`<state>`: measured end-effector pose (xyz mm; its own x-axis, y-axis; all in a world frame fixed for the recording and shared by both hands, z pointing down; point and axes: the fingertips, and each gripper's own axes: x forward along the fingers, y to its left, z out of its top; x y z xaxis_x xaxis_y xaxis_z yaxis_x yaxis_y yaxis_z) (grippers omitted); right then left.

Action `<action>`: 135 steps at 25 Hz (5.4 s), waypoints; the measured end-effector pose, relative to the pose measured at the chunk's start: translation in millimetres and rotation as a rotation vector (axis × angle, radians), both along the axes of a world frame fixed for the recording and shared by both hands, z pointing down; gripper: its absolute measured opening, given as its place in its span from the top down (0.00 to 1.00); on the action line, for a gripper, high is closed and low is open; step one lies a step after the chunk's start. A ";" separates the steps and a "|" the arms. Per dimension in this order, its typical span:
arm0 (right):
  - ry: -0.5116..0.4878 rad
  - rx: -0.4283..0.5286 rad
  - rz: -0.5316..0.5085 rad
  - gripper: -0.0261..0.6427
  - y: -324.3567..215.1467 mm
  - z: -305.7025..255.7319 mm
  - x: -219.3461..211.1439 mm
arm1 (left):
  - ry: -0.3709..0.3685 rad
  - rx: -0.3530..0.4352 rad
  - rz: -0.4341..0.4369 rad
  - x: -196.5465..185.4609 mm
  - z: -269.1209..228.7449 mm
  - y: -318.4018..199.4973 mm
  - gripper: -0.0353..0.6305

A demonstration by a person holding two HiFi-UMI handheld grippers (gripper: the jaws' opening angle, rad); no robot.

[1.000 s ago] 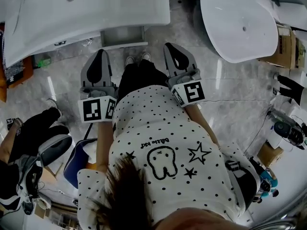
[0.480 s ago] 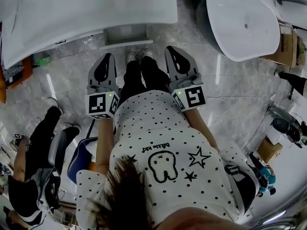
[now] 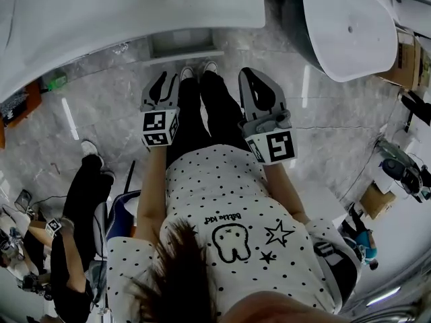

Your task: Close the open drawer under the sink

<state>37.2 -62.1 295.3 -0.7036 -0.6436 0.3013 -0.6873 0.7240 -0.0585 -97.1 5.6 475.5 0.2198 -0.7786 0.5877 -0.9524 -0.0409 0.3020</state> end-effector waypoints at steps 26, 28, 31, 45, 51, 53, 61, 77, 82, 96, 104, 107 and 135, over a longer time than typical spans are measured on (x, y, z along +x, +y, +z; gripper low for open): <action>0.024 -0.202 0.012 0.94 50.5 90.7 -7.9 | -0.012 -0.331 -0.103 25.5 241.9 -25.7 0.72; 0.020 -0.212 0.013 0.94 53.9 92.8 -6.0 | -0.019 -0.325 -0.094 26.9 242.1 -30.8 0.72; 0.016 -0.218 0.016 0.94 56.9 93.1 -3.3 | -0.033 -0.316 -0.081 30.0 240.9 -37.5 0.72; 0.095 -0.177 0.016 0.94 12.3 134.2 -2.2 | -0.055 -0.315 -0.094 32.1 245.1 -42.5 0.73; 0.082 -0.180 0.060 0.94 -21.7 169.5 -13.1 | -0.043 -0.288 -0.096 27.7 245.0 -41.8 0.73; 0.101 -0.198 0.059 0.94 -22.8 183.2 -16.6 | -0.042 -0.281 -0.098 25.7 245.5 -43.0 0.73; 0.119 -0.246 0.045 0.94 -24.5 215.3 -21.1 | -0.038 -0.272 -0.098 31.8 249.9 -46.4 0.74; 0.106 -0.257 0.044 0.94 -33.6 210.7 -29.3 | -0.063 -0.292 -0.060 31.8 251.2 -52.4 0.75; 0.086 -0.242 0.051 0.94 -32.6 203.5 -31.8 | -0.063 -0.294 -0.061 30.6 248.1 -46.6 0.75; 0.101 -0.265 0.047 0.94 -24.0 212.0 -22.0 | -0.058 -0.275 -0.063 26.0 248.5 -57.6 0.75; 0.097 -0.262 0.043 0.94 -24.4 215.0 -20.9 | -0.060 -0.267 -0.069 20.0 251.6 -65.2 0.75; 0.096 -0.263 0.045 0.94 -23.2 215.4 -19.8 | -0.058 -0.266 -0.068 19.6 251.8 -65.4 0.75; 0.100 -0.267 0.047 0.94 -22.4 217.6 -21.9 | -0.059 -0.253 -0.081 8.7 251.1 -82.0 0.75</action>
<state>15.4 -84.4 512.9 -0.6331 -0.5632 0.5311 -0.7317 0.6592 -0.1734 -88.5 -76.4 726.5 0.1226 -0.6187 0.7760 -0.9658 0.1057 0.2369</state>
